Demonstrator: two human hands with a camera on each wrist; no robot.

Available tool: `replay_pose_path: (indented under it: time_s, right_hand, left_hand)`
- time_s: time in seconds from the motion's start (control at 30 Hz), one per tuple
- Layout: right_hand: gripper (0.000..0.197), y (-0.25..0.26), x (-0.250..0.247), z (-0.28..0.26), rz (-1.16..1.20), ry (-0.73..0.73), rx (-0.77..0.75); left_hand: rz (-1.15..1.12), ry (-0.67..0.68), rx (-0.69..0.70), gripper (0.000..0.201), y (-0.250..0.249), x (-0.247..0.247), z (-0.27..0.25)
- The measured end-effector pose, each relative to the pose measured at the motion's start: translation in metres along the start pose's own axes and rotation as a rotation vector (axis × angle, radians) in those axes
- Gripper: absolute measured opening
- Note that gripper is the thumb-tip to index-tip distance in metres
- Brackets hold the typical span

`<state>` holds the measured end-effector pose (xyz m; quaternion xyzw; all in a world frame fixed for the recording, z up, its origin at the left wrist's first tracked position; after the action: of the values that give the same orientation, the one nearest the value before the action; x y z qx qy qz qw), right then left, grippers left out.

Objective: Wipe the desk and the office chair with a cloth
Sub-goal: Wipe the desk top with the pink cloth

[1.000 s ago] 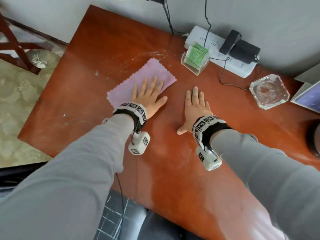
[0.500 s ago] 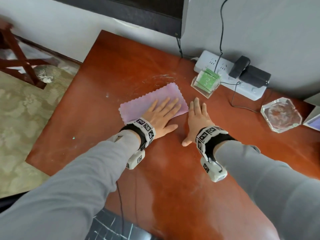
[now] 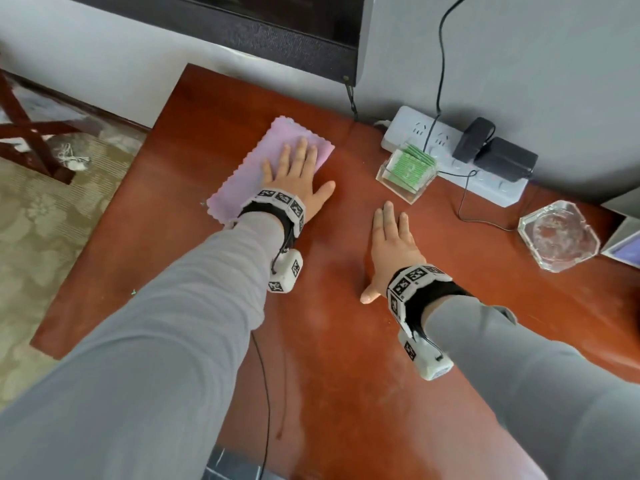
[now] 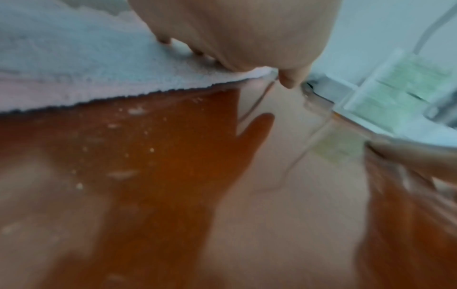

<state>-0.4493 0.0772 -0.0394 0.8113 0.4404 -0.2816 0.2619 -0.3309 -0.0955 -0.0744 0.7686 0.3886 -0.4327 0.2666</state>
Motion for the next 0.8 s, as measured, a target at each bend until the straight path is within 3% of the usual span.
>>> replay_pose_path:
  time_s: [0.13, 0.2, 0.37, 0.47, 0.57, 0.7, 0.8]
  right_hand:
    - [0.166, 0.005, -0.001, 0.003, -0.003, 0.013, 0.025]
    - [0.166, 0.005, -0.001, 0.005, 0.008, 0.021, 0.033]
    - [0.167, 0.004, 0.000, 0.006, 0.020, 0.018, 0.040]
    - [0.167, 0.005, 0.000, 0.007, 0.024, 0.021, 0.048]
    - [0.166, 0.003, 0.001, 0.006, 0.021, 0.029, 0.043]
    - [0.165, 0.002, 0.001, 0.005, 0.036, 0.024, 0.038]
    - [0.166, 0.003, 0.001, 0.005, 0.028, 0.015, 0.037]
  left_hand:
    - [0.206, -0.056, 0.282, 0.079, -0.036, 0.003, -0.014]
    - [0.246, -0.080, 0.329, 0.077, -0.037, 0.002, -0.006]
    - [0.160, -0.080, 0.191, 0.081, -0.035, -0.015, 0.015]
    - [0.164, -0.070, 0.177, 0.080, -0.046, -0.018, 0.012]
    - [0.101, -0.040, 0.153, 0.073, -0.025, -0.012, 0.015]
    - [-0.068, 0.001, -0.170, 0.075, 0.053, 0.010, 0.005]
    - [-0.071, -0.003, -0.262, 0.079, 0.069, 0.025, -0.019]
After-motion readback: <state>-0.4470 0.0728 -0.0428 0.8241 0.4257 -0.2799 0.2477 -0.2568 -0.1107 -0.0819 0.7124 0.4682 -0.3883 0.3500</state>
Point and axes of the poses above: each hand's wrist, its own z-axis towards the middle knuckle, its own x-axis out of the palm, y = z × x, the point moved 2 cm from there along z, towards the middle knuckle, and after that the axes turned 11 degrees about z, right-handed, at the moved point
